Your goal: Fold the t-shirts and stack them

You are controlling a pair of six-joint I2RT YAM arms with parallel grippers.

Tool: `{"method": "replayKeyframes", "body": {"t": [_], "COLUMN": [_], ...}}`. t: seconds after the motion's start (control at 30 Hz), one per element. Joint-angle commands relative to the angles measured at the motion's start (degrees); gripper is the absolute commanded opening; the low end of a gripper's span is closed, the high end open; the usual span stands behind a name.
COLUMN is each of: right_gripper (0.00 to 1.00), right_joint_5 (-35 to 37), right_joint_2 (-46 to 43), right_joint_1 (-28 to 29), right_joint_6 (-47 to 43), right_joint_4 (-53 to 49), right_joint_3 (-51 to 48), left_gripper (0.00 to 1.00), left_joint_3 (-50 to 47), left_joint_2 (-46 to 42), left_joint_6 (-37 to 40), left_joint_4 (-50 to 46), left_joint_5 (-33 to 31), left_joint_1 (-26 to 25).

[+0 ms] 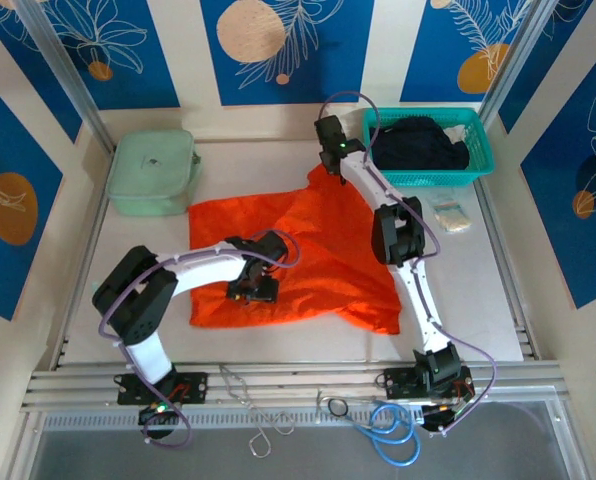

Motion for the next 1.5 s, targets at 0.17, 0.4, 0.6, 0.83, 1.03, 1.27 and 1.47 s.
{"method": "replayKeyframes", "body": {"t": [0.17,0.4,0.6,0.83,1.03,1.27,1.47], "right_gripper": [0.00,0.00,0.07,0.51,0.52,0.50,0.33], "right_joint_5": [4.5,4.5,3.9,3.7,-0.9,-8.7,-24.6], "right_joint_2": [5.0,5.0,7.2,5.0,-9.8,-36.8,-51.3], "right_joint_1": [0.1,0.3,1.0,0.7,0.3,1.1,-0.7], "right_joint_6": [-9.3,-10.5,-13.9,-5.3,7.3,23.4,36.2], "right_joint_4": [11.4,17.5,21.0,9.2,-0.1,-1.1,-6.1], "right_joint_3": [4.4,6.1,8.2,9.7,-2.6,-38.1,-60.6], "left_gripper": [0.77,0.77,0.78,0.95,0.97,0.81,0.50], "left_joint_3": [-2.1,-2.8,-3.5,3.7,19.3,25.0,27.9], "left_joint_2": [5.2,3.1,2.3,-2.3,-6.5,-2.1,8.6], "left_joint_6": [2.2,2.8,2.9,4.0,7.9,14.0,16.8], "left_joint_4": [0.1,-0.6,-0.5,-6.7,-18.0,-15.5,-7.7], "left_joint_5": [-2.4,-3.7,-4.7,-9.8,-19.2,-18.1,-12.7], "left_joint_1": [-0.1,-0.1,-0.1,-0.1,0.8,11.0,20.7]}}
